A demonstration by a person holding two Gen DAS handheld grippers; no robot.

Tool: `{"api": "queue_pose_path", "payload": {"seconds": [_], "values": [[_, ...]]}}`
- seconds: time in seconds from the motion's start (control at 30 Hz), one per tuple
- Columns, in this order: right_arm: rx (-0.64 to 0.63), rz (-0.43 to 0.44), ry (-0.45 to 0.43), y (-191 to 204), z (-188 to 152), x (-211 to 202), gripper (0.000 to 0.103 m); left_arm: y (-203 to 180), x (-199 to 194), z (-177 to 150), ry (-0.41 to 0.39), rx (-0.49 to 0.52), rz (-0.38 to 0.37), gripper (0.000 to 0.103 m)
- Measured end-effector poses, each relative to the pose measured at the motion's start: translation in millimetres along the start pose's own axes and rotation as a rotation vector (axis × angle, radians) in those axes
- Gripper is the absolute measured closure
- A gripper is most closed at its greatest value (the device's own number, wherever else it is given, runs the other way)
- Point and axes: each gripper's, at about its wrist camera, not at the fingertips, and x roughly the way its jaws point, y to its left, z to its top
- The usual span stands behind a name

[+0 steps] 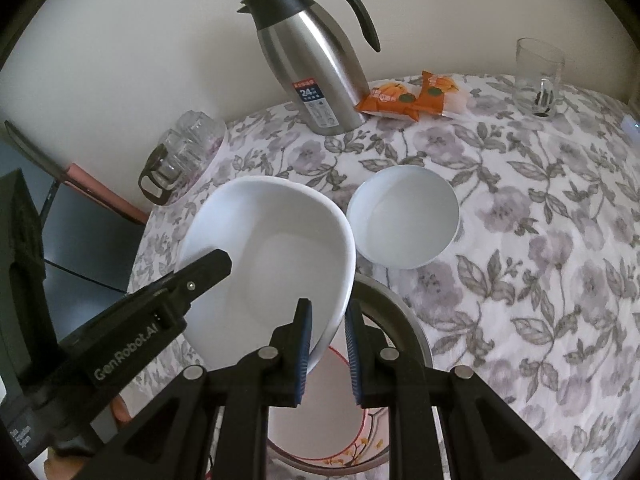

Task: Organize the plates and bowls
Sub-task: 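Lift the white MAX bowl with both grippers and carry it over the basin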

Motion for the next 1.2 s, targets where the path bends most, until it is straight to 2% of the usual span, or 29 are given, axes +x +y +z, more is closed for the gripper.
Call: {"api": "queue_pose_path", "payload": {"seconds": [0.33,1.2], "values": [[-0.022,-0.005,-0.029,5.8,-11.8,-15.6,0.085,-5.6,-18.3,-14.6,-0.019,0.030,0.023,0.084],[-0.013,0.014,-0.005,0.8,-57.4,-33.6,0.085,-12.1,-39.1,-63.0,0.003,0.042,0.036,0.084]]}}
